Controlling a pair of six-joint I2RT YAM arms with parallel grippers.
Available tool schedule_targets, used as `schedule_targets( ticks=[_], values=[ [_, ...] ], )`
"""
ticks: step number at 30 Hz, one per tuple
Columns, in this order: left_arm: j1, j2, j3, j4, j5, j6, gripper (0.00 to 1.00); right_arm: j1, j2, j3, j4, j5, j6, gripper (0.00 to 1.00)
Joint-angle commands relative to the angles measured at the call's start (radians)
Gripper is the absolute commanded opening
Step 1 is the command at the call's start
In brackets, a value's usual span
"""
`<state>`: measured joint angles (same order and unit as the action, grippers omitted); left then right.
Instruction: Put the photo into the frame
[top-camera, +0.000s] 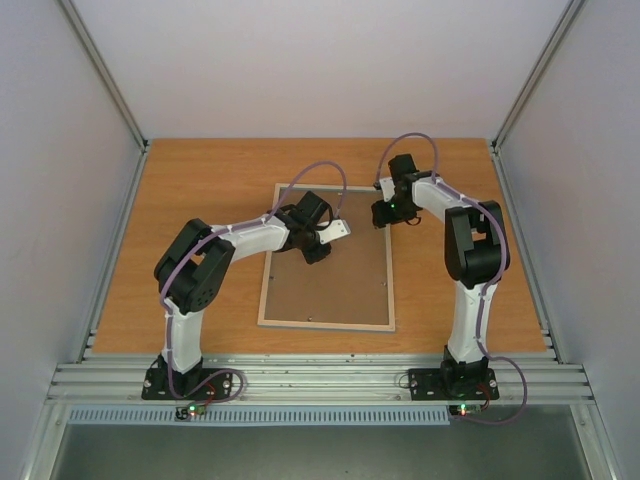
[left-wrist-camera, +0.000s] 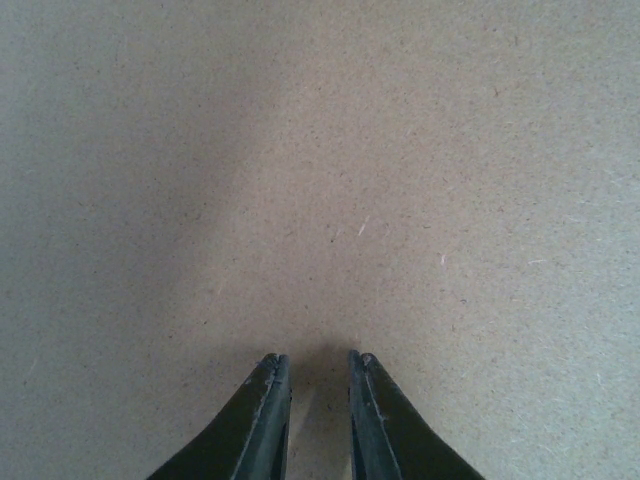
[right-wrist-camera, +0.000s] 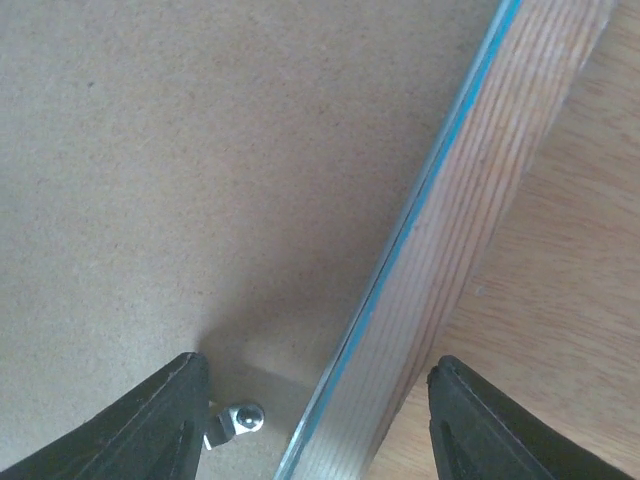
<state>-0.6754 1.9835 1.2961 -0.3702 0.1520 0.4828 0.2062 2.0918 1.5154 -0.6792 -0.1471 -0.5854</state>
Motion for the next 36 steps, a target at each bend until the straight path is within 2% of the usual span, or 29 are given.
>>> schedule_targets(
  ticks=[1,8,13,17,24,27,32,36],
  values=[
    [-0.002,0.023,0.016,-0.011,-0.018,0.009,0.18,0.015,-0.012,-0.059,-0.074,0.051,-0.119,0.59],
    [-0.001,0.025,0.017,-0.010,-0.026,0.014,0.18,0.003,-0.029,-0.070,-0.109,0.074,-0.184,0.50],
    [0.000,0.026,0.019,-0.009,-0.028,0.016,0.18,-0.018,-0.038,-0.075,-0.085,0.108,-0.205,0.32],
    [0.000,0.024,0.018,-0.012,-0.028,0.017,0.17,-0.021,-0.046,-0.087,-0.047,0.144,-0.232,0.26],
    [0.004,0.016,0.028,-0.018,-0.003,0.011,0.17,-0.021,-0.056,-0.072,-0.086,0.007,-0.192,0.23],
    [0.033,-0.012,0.057,-0.031,0.047,-0.025,0.18,-0.021,-0.055,-0.073,-0.101,-0.045,-0.174,0.19],
    [0.133,-0.029,0.173,-0.067,0.107,-0.105,0.29,-0.014,-0.057,-0.105,-0.097,-0.088,-0.159,0.18],
    [0.190,0.009,0.268,-0.109,0.075,-0.092,0.40,0.007,-0.071,-0.129,-0.094,-0.121,-0.148,0.17]
  ],
)
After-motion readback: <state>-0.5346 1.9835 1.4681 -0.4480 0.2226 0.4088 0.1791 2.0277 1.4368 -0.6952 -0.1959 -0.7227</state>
